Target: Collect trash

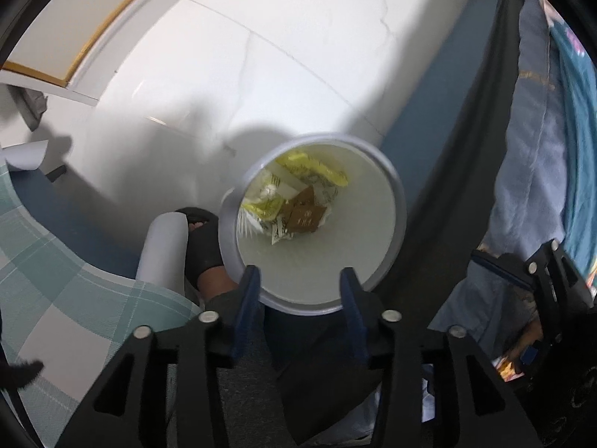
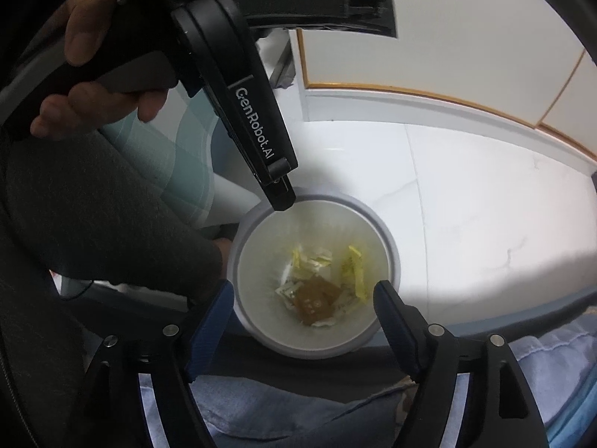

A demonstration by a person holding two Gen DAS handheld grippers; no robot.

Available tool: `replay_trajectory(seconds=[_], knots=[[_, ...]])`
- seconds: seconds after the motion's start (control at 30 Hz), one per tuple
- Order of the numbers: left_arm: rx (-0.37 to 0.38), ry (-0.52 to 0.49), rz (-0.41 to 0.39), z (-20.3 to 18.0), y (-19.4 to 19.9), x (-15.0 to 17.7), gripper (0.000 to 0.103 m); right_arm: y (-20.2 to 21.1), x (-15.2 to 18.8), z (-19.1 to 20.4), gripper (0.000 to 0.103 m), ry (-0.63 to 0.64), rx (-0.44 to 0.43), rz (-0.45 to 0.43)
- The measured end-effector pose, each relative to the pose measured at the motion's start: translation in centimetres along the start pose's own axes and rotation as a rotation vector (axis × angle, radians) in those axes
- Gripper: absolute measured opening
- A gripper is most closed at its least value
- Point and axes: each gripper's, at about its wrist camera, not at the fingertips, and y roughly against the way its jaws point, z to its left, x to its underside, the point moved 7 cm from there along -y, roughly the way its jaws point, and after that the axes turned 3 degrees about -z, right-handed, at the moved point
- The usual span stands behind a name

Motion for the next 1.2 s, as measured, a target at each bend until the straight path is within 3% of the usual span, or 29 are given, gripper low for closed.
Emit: replay_trajectory(seconds=[0.4, 0.7, 0.83, 1.03, 1.2], knots=[[0.016, 0.095, -0.237, -1.0, 7.9, 0.7, 0.080, 5.0, -1.7, -2.6, 0.087, -0.237, -0.015, -0.093], [-0.057, 0.075, -0.436, -3.1, 13.3, 3.4, 0.081, 9.1, -1.9, -3.2, 0.093, -0.436, -0.041, -0.135], [-0.098, 0.076, -0.501, -3.7, 15.0, 4.6, 0.086, 11.1, -1.5, -3.0, 0.096, -0.471, -0.026, -0.160], [-0.131, 0.088, -0.531, -3.8, 16.0, 5.9, 0.091, 13.3, -1.0, -3.5, 0.101, -0.538, -0.031, -0.175], [-0.117, 0.085, -0.531, -4.2, 16.1, 6.7, 0.091, 13.8, -0.9, -3.5, 0.101, -0.553, -0.021, -0.173]])
